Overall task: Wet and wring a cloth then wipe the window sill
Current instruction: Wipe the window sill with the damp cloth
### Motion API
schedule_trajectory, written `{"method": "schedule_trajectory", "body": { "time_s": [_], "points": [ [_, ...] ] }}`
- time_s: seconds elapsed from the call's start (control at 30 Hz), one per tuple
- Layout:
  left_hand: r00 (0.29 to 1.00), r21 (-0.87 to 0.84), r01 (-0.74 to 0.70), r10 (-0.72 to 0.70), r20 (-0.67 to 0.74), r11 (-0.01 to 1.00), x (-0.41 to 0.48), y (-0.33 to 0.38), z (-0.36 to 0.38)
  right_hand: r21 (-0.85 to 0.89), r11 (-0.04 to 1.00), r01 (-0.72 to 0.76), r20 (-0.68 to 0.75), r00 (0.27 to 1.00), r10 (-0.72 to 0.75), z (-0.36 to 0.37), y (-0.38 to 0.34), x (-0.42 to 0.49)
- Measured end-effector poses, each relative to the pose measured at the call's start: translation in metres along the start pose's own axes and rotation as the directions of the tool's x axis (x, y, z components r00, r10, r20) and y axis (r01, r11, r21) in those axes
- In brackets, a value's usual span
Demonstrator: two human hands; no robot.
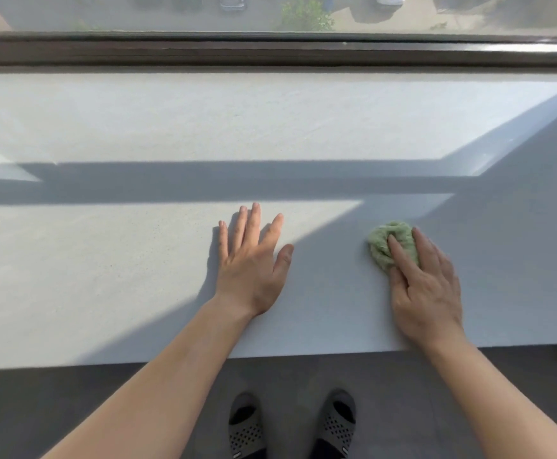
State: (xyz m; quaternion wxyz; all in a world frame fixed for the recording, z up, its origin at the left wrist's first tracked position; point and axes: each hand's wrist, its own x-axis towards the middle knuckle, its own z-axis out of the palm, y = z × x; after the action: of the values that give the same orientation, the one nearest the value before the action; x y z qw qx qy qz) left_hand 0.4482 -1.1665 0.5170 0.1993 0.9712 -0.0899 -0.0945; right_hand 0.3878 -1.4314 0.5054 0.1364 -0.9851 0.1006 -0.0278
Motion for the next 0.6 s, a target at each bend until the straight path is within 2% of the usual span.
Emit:
{"method": "schedule_trajectory", "body": {
  "time_s": [0.03, 0.07, 0.13, 0.2, 0.27, 0.33, 0.43, 0.5, 0.53, 0.6],
  "points": [
    [1.000, 0.011, 0.010, -0.010, 0.007, 1.000, 0.002, 0.002, 0.003, -0.003, 0.998, -0.064, -0.029, 0.998, 0.064, 0.002, -0.004, 0.004],
    [1.000, 0.033, 0.020, -0.021, 0.009, 0.999, 0.003, 0.005, 0.006, -0.010, 0.998, -0.054, -0.046, 0.997, 0.054, 0.004, -0.013, 0.002],
    [0.999, 0.088, 0.048, -0.049, 0.006, 0.995, 0.007, 0.010, 0.011, -0.043, 0.987, 0.152, -0.002, 0.988, -0.152, 0.011, -0.028, -0.016],
    [0.996, 0.123, 0.087, -0.091, 0.021, 0.989, 0.012, 0.017, 0.015, -0.042, 0.918, 0.395, 0.084, 0.917, -0.390, 0.014, -0.030, -0.034],
    [0.991, 0.142, 0.127, -0.133, 0.034, 0.982, 0.017, 0.024, 0.015, -0.007, 0.881, 0.473, 0.122, 0.875, -0.468, 0.010, -0.016, -0.021],
    [0.984, 0.129, 0.171, -0.177, 0.032, 0.977, 0.025, 0.030, 0.014, -0.013, 0.918, 0.396, 0.126, 0.912, -0.391, 0.003, -0.002, 0.013],
    [0.977, 0.099, 0.210, -0.211, 0.000, 0.973, 0.037, 0.037, 0.015, 0.007, 0.992, 0.124, 0.113, 0.986, -0.124, -0.008, 0.011, 0.075],
    [0.982, 0.088, 0.191, -0.190, -0.013, 0.978, 0.046, 0.042, 0.016, 0.005, 1.000, 0.000, 0.097, 0.995, 0.000, -0.007, 0.005, 0.097],
    [0.984, 0.084, 0.176, -0.175, -0.019, 0.981, 0.051, 0.044, 0.017, -0.003, 1.000, -0.001, 0.092, 0.996, 0.001, -0.004, -0.002, 0.099],
    [0.988, 0.089, 0.156, -0.154, -0.034, 0.984, 0.061, 0.051, 0.019, 0.000, 0.989, 0.146, 0.098, 0.985, -0.145, 0.001, -0.011, 0.090]
  ]
}}
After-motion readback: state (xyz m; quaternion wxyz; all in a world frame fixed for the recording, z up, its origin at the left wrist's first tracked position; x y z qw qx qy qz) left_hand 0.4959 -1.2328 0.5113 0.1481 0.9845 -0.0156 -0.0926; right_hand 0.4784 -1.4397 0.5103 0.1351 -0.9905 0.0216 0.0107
